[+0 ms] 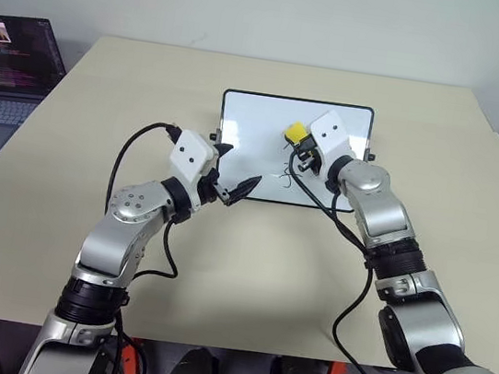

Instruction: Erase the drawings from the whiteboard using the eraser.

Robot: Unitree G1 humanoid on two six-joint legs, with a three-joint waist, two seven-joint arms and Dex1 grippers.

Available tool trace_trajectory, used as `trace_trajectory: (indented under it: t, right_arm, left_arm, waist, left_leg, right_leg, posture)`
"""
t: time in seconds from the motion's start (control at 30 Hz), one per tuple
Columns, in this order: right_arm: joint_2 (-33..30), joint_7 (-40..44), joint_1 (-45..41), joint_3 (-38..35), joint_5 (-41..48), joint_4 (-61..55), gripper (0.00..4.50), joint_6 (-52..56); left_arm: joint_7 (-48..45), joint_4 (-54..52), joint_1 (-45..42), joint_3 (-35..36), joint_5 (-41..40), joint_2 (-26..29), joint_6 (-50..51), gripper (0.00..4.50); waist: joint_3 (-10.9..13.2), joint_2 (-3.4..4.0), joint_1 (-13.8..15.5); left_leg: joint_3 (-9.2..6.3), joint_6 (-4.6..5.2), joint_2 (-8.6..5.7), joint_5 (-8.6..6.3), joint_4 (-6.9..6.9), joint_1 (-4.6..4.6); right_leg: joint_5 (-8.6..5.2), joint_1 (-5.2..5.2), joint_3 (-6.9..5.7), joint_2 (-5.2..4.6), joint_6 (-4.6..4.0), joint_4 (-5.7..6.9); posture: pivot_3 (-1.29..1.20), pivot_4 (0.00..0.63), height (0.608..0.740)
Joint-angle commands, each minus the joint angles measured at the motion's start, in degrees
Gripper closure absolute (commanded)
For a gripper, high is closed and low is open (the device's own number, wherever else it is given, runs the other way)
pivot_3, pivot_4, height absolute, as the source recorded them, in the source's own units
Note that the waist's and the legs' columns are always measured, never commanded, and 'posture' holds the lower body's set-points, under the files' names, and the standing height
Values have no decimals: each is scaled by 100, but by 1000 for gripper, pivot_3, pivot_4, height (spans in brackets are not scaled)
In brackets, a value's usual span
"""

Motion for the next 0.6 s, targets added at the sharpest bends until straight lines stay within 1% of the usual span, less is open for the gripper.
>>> trace_trajectory:
  t: [0.03, 0.23, 0.6]
  right_arm:
    - [-68, -77, -128, -67, -69, 151, 3308, -41]
    - [-76, -18, -99, 1, -92, 161, 3308, -47]
    - [-114, 425, 443, 451, -252, -428, 3308, 193]
  left_arm:
    - [26, -244, -54, 78, -10, 43, -50, 0]
    - [42, -248, -64, 92, -4, 55, -37, 0]
    - [95, -279, -19, 145, -6, 74, -42, 0]
  waist:
    - [0, 0, 7]
    - [0, 0, 11]
    - [0, 0, 8]
  left_leg:
    - [0, 0, 0, 0, 1, 1]
    - [0, 0, 0, 0, 3, 5]
    - [1, 0, 0, 0, 4, 9]
  right_leg:
    - [0, 1, 0, 0, 0, 2]
    - [0, 2, 0, 0, 0, 10]
    - [0, 3, 1, 0, 0, 13]
  posture:
    - [0, 150, 740]
    - [0, 150, 740]
    - [0, 150, 740]
